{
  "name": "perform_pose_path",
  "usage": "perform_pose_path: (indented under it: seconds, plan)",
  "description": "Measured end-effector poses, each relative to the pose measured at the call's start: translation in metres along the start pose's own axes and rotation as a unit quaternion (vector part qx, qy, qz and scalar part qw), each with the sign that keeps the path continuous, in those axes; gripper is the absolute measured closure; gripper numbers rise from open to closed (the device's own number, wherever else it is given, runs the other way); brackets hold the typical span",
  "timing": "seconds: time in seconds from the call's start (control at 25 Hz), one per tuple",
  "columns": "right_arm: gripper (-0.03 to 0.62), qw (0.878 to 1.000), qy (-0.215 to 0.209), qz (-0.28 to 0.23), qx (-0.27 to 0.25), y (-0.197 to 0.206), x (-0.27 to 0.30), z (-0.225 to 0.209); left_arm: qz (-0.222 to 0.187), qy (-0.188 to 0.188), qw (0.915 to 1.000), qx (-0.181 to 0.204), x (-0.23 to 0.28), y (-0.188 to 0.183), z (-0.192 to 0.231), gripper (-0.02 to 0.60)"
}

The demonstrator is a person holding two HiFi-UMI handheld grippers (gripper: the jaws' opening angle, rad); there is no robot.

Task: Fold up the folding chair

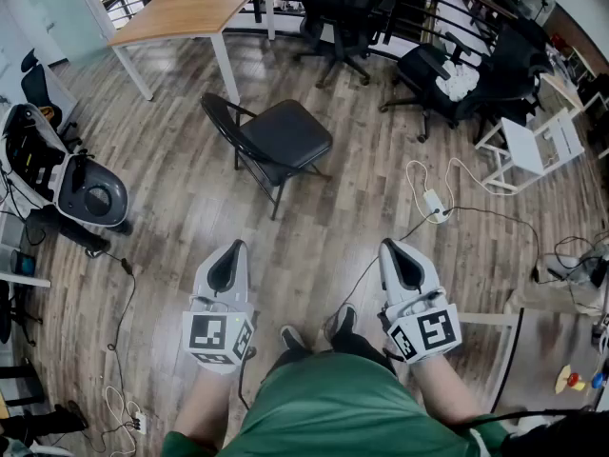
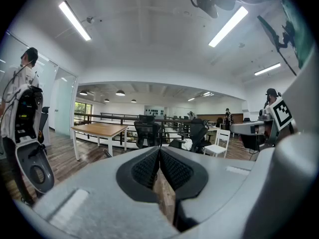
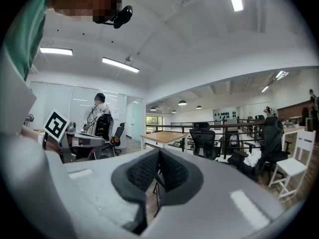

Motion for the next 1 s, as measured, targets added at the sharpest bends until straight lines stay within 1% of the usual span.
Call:
perform_pose_path:
  seconds: [0.32, 0.48, 0.56, 0.64, 0.76, 0.88, 1.0]
  plan:
    - [0.591, 1.0, 0.001, 0.004, -0.007, -0.002, -0.009, 0.011, 0.0, 0.0, 1.0, 0.001, -0.018, -0.002, 0.001, 0.569]
    - [0.591, 1.0, 0.016, 0.002, -0.007, -0.004, -0.014, 0.02, -0.011, 0.002, 0.9999, -0.005, -0.031, -0.001, 0.016, 0.569]
    - [0.591, 1.0, 0.026, 0.003, 0.006, -0.002, -0.014, 0.023, -0.015, 0.003, 0.9998, -0.011, -0.034, 0.003, 0.026, 0.569]
    - [0.591, 0.999, 0.042, 0.022, 0.023, 0.009, -0.021, 0.024, -0.002, 0.005, 0.9998, -0.021, -0.04, 0.018, 0.03, 0.569]
    - [0.591, 0.996, 0.063, 0.053, 0.032, 0.026, -0.026, 0.028, 0.023, 0.009, 0.999, -0.038, -0.044, 0.044, 0.036, 0.569]
    - [0.591, 0.996, 0.068, 0.055, 0.024, 0.026, -0.027, 0.041, 0.031, 0.017, 0.9983, -0.047, -0.045, 0.056, 0.042, 0.569]
    - [0.591, 0.996, 0.069, 0.052, 0.013, 0.023, -0.031, 0.049, 0.03, 0.028, 0.9981, -0.045, -0.046, 0.055, 0.041, 0.57]
Point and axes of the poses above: the fingertips, and each gripper's own axes: x forward along the fingers, z to its left, y out of its underside, the point moved 1 cm from there along -x, backward along the fingers
